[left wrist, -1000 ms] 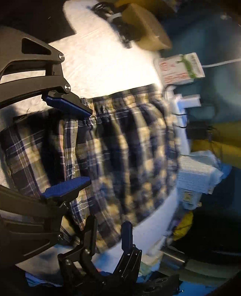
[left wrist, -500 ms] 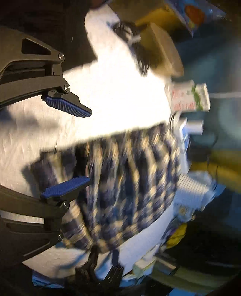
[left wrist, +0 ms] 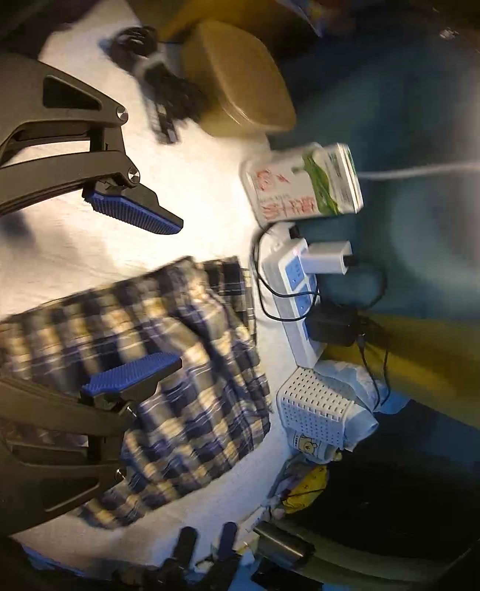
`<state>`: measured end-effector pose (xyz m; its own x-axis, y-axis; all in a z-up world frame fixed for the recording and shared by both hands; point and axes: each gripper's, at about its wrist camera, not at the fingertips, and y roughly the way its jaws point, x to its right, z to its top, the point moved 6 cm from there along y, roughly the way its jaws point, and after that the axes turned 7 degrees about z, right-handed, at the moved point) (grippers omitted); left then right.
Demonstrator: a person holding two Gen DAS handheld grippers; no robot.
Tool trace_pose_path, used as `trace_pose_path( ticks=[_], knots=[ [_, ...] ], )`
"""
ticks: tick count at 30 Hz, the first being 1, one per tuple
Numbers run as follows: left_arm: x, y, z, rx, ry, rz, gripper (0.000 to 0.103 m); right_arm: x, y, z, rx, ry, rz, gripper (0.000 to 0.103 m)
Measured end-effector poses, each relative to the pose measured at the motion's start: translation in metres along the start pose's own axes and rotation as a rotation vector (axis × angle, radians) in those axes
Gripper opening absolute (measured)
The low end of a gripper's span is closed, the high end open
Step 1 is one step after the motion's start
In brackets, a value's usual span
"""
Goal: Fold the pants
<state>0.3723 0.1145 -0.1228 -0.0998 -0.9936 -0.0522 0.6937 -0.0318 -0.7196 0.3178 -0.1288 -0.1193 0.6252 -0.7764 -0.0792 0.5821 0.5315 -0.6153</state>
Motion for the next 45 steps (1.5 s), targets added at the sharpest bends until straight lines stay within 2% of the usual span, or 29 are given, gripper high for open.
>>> trace_pose_path(
  ticks=[9, 17, 22, 26, 31, 42, 45],
  knots=[
    [-0.011, 0.053, 0.005, -0.047, 0.014, -0.007, 0.067, 0.033, 0.069, 0.030, -0.061, 0.054, -0.007, 0.071],
    [-0.017, 0.071, -0.003, -0.067, -0.011, -0.039, 0.073, 0.067, 0.110, 0.025, -0.122, 0.113, -0.068, 0.071],
    [-0.015, 0.064, 0.003, -0.062, 0.007, -0.041, 0.072, 0.072, 0.110, 0.024, -0.114, 0.119, -0.070, 0.071],
    [-0.013, 0.050, 0.013, -0.019, 0.035, -0.046, 0.072, 0.070, 0.091, 0.034, -0.053, 0.129, -0.066, 0.071],
    [-0.011, 0.056, 0.019, -0.021, 0.029, -0.066, 0.072, 0.070, 0.077, 0.041, -0.006, 0.135, -0.060, 0.071],
    [-0.002, 0.092, 0.015, -0.096, -0.018, -0.144, 0.072, 0.075, 0.109, 0.027, -0.051, 0.192, -0.006, 0.071],
    [-0.002, 0.091, 0.015, -0.085, -0.022, -0.150, 0.071, 0.073, 0.116, 0.026, -0.057, 0.177, 0.001, 0.071]
  ],
)
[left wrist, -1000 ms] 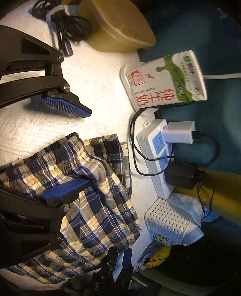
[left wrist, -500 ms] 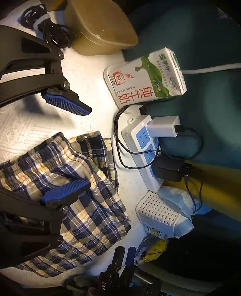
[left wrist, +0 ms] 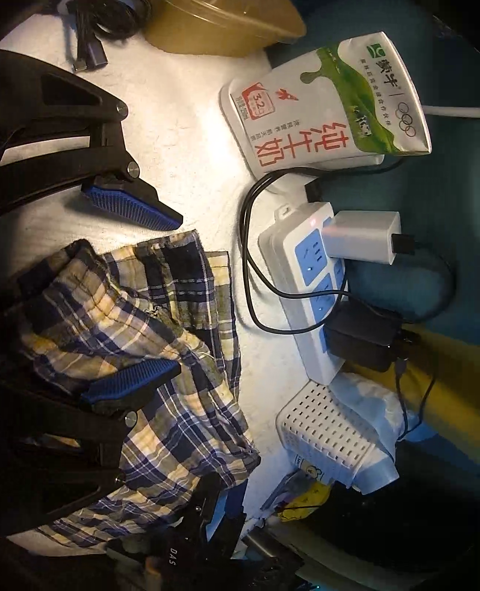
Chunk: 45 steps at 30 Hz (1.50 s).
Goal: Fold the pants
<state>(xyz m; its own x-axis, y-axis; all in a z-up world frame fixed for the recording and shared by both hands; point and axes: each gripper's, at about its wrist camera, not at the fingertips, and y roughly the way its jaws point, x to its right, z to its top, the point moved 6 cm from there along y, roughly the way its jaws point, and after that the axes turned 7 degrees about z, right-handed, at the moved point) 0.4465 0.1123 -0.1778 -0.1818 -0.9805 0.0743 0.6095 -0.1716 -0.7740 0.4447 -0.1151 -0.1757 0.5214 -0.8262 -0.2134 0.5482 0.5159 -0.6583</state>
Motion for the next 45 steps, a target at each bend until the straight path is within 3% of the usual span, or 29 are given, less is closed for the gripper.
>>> trace_pose_path(
  ticks=[5, 7, 11, 12, 15, 17, 19, 23, 30, 36, 45],
  knots=[
    [0.007, 0.002, -0.001, 0.027, 0.026, 0.006, 0.068, 0.002, 0.008, 0.002, -0.012, 0.017, 0.010, 0.071],
    [0.014, 0.002, -0.001, 0.037, 0.056, 0.004, 0.060, 0.002, 0.009, 0.002, -0.013, 0.018, 0.006, 0.071],
    [0.020, 0.002, 0.000, 0.039, 0.052, -0.046, 0.031, -0.003, 0.014, 0.004, -0.021, 0.000, 0.008, 0.071],
    [0.022, 0.002, 0.000, 0.040, 0.056, -0.051, 0.026, -0.005, 0.016, 0.004, -0.023, -0.005, 0.018, 0.065],
    [0.027, 0.001, -0.001, 0.044, 0.064, -0.055, 0.021, -0.006, 0.018, 0.005, -0.022, -0.005, 0.030, 0.059],
    [0.028, -0.001, 0.000, 0.054, 0.063, -0.054, 0.019, -0.008, 0.019, 0.005, -0.024, -0.009, 0.042, 0.054],
    [0.030, -0.004, 0.000, 0.063, 0.066, -0.053, 0.017, -0.010, 0.019, 0.004, -0.021, -0.020, 0.053, 0.038],
    [0.036, -0.017, 0.003, 0.106, 0.083, -0.032, 0.014, -0.017, 0.016, 0.004, -0.009, -0.046, 0.069, 0.020],
    [0.050, -0.054, 0.012, 0.221, 0.124, 0.059, 0.013, -0.028, -0.008, 0.008, 0.061, -0.070, 0.055, 0.016],
    [0.052, -0.091, 0.016, 0.293, 0.112, 0.064, 0.013, -0.044, -0.052, 0.018, 0.160, -0.101, 0.036, 0.016],
    [0.056, -0.170, 0.011, 0.483, 0.071, 0.088, 0.013, -0.094, -0.135, 0.029, 0.319, -0.209, -0.016, 0.016]
  ],
)
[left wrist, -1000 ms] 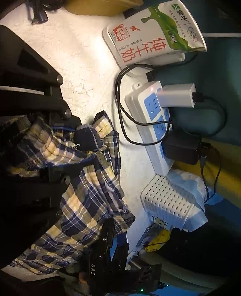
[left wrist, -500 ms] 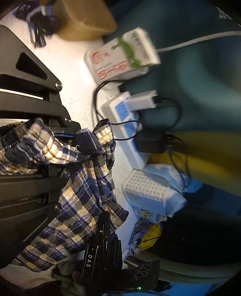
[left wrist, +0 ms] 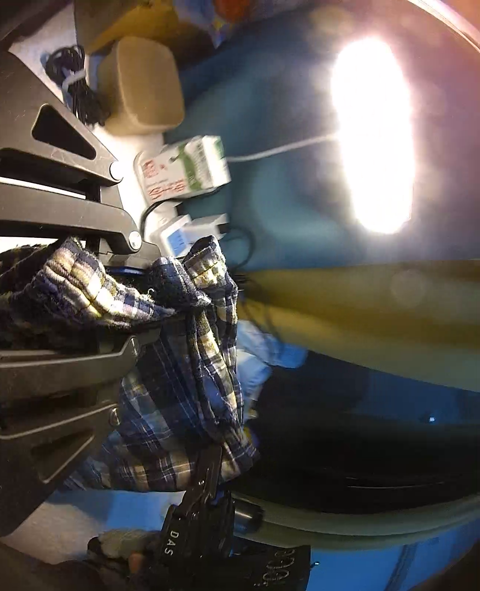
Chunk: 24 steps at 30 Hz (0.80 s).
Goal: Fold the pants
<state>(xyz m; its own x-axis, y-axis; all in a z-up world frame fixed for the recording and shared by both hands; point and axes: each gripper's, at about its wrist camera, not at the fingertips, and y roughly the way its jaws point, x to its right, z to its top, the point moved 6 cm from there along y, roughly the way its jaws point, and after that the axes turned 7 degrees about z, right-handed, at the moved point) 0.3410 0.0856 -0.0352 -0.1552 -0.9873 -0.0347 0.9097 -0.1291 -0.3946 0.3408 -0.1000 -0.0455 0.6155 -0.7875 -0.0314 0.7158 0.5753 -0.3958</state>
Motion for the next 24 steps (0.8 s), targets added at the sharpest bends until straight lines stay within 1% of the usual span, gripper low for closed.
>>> trace_pose_path(
  ticks=[4, 9, 15, 18, 22, 24],
  knots=[
    [-0.004, -0.039, 0.014, 0.072, -0.008, 0.011, 0.013, -0.027, -0.034, 0.021, 0.067, -0.052, -0.011, 0.016],
    [-0.008, -0.085, 0.027, 0.155, -0.003, 0.035, 0.013, -0.056, -0.071, 0.038, 0.135, -0.100, -0.011, 0.016],
    [-0.016, -0.138, 0.036, 0.240, -0.005, 0.074, 0.013, -0.090, -0.104, 0.054, 0.204, -0.136, -0.003, 0.016],
    [-0.025, -0.161, 0.037, 0.256, -0.024, 0.088, 0.013, -0.109, -0.118, 0.060, 0.235, -0.161, 0.004, 0.016],
    [-0.039, -0.185, 0.032, 0.236, -0.053, 0.105, 0.013, -0.139, -0.135, 0.061, 0.263, -0.193, 0.027, 0.016],
    [-0.047, -0.204, 0.028, 0.237, -0.055, 0.124, 0.013, -0.154, -0.140, 0.060, 0.269, -0.207, 0.043, 0.016]
  ],
)
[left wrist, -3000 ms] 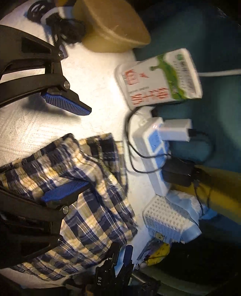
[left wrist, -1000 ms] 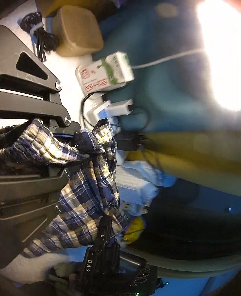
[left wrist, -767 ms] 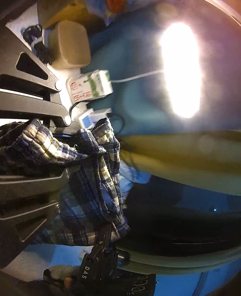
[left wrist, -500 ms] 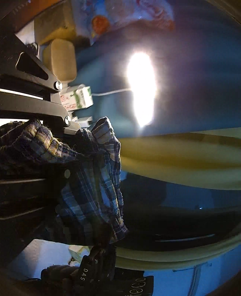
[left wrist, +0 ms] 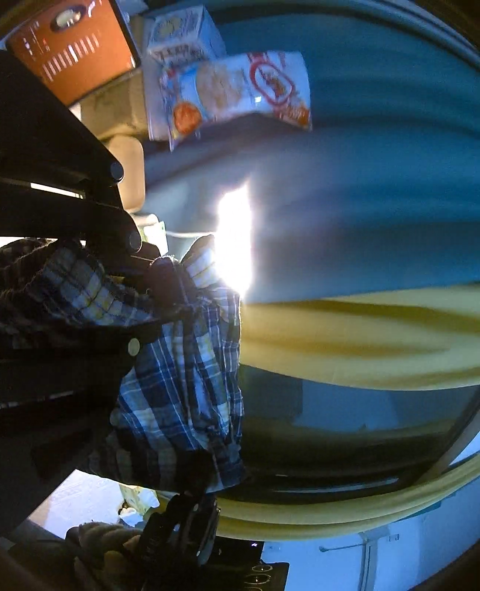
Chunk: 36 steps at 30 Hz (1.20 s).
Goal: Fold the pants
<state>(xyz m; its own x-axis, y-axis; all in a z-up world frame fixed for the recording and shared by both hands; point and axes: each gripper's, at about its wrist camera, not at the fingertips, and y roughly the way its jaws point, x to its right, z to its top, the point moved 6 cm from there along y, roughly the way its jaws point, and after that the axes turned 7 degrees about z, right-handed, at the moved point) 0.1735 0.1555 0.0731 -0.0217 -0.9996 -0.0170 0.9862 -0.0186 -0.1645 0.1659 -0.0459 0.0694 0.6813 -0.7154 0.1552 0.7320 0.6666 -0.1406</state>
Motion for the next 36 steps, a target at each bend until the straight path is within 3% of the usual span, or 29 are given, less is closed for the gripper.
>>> trace_pose_path(
  ticks=[7, 17, 36],
  knots=[
    [-0.021, -0.065, -0.011, 0.021, 0.019, 0.071, 0.013, -0.050, -0.015, 0.001, 0.019, -0.014, 0.079, 0.016],
    [-0.047, -0.109, -0.049, -0.033, 0.028, 0.130, 0.013, -0.117, -0.018, -0.025, -0.008, 0.005, 0.158, 0.016],
    [-0.095, -0.002, -0.117, -0.251, -0.064, 0.122, 0.013, -0.107, 0.113, -0.088, -0.216, 0.093, 0.126, 0.016]
  ],
)
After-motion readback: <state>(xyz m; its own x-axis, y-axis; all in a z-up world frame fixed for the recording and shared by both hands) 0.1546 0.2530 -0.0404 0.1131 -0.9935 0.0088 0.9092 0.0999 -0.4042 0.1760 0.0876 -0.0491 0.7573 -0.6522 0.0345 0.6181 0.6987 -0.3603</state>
